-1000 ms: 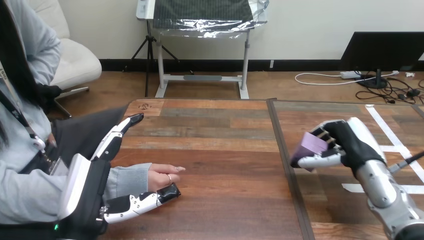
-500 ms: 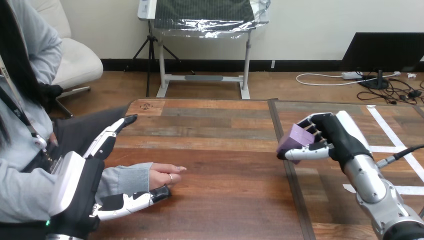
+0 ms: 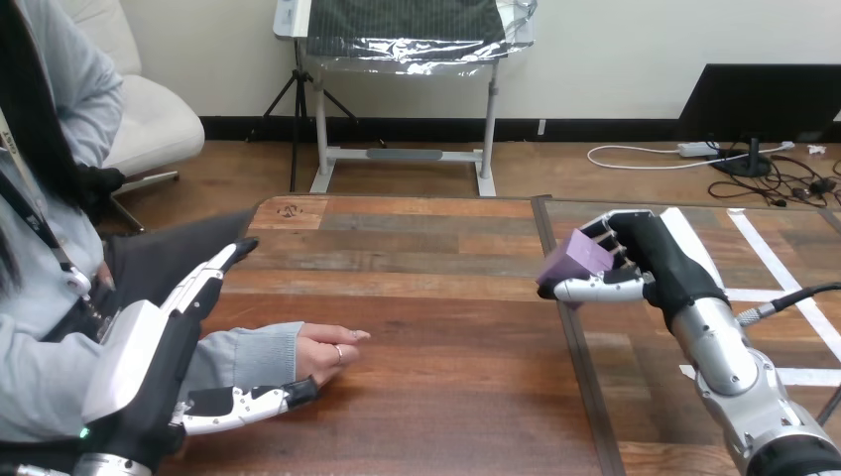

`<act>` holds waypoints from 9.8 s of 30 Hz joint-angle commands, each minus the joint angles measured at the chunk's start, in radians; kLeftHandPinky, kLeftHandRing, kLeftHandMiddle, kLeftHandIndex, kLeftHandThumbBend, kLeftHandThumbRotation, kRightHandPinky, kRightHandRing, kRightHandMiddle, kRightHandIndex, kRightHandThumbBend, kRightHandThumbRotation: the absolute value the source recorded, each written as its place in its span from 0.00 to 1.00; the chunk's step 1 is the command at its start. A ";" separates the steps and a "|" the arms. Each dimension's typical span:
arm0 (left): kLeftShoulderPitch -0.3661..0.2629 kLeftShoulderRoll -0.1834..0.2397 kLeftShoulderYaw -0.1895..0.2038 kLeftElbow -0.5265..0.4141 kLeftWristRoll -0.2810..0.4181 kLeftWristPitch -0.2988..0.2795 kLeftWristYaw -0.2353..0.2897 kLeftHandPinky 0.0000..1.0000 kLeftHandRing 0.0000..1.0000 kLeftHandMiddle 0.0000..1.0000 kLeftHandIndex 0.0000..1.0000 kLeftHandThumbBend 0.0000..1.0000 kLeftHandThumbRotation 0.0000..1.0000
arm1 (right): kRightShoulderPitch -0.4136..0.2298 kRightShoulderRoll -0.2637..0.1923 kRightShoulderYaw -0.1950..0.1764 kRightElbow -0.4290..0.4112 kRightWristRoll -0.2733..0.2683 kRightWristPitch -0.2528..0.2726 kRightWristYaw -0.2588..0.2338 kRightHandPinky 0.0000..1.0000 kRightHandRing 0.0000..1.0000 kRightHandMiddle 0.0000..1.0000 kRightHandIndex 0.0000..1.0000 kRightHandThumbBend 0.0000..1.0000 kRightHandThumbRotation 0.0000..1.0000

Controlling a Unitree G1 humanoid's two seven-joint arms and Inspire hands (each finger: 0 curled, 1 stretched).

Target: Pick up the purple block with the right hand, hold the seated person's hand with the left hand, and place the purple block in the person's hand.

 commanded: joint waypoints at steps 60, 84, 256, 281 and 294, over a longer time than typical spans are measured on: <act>-0.344 0.304 -0.256 0.345 0.221 0.128 0.087 0.75 0.79 0.79 0.79 1.00 0.18 | 0.053 0.101 -0.110 -0.289 0.170 -0.076 0.123 0.33 0.37 0.44 0.48 0.81 0.00; -0.444 0.326 -0.355 0.512 0.247 0.123 0.157 0.70 0.72 0.72 0.73 1.00 0.14 | 0.136 0.125 -0.121 -0.473 0.223 -0.026 0.172 0.32 0.36 0.43 0.48 0.81 0.00; -0.493 0.257 -0.420 0.364 0.112 0.002 0.170 0.17 0.22 0.28 0.30 0.86 0.00 | 0.337 0.282 0.031 -0.734 0.098 0.107 0.204 0.29 0.33 0.40 0.47 0.85 0.00; -0.499 0.239 -0.411 0.323 0.101 0.017 0.144 0.16 0.21 0.27 0.29 0.87 0.02 | 0.408 0.303 0.093 -0.830 0.027 0.132 0.175 0.27 0.31 0.38 0.46 0.87 0.00; -0.505 0.224 -0.411 0.316 0.097 0.036 0.131 0.16 0.21 0.27 0.29 0.88 0.03 | 0.409 0.309 0.106 -0.849 0.015 0.160 0.171 0.26 0.31 0.38 0.46 0.87 0.00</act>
